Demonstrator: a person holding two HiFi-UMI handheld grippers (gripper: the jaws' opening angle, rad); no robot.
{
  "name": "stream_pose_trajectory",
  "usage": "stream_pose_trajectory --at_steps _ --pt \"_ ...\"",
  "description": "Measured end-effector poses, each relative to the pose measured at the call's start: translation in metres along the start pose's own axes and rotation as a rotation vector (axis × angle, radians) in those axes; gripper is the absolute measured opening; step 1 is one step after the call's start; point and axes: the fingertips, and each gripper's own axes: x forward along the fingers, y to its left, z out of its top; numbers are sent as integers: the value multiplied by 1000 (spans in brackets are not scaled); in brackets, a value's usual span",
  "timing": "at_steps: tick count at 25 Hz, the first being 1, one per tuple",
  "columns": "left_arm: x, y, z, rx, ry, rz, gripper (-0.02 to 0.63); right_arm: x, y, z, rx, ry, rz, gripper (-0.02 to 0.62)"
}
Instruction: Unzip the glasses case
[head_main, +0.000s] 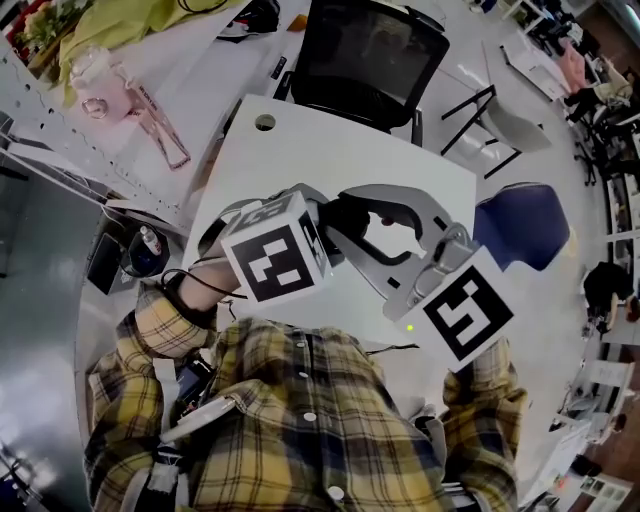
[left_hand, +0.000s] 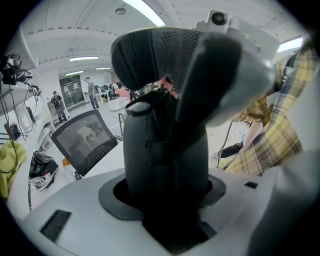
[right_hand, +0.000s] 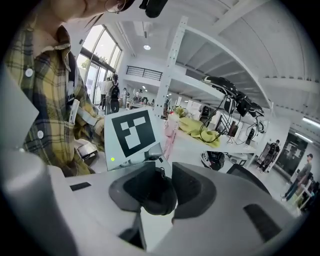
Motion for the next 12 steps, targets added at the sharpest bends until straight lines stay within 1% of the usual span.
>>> stream_pose_trajectory --at_steps 4,6,9,12 --pt "4 5 -10 43 85 43 249 6 4 -9 -19 74 44 75" --pt "5 7 -14 55 108 56 249 8 5 -11 -26 92 63 61" --pt "6 7 -15 51 107 49 249 9 4 -9 -11 62 63 38" --pt "5 7 -15 47 94 40 249 6 0 -4 44 -2 49 24"
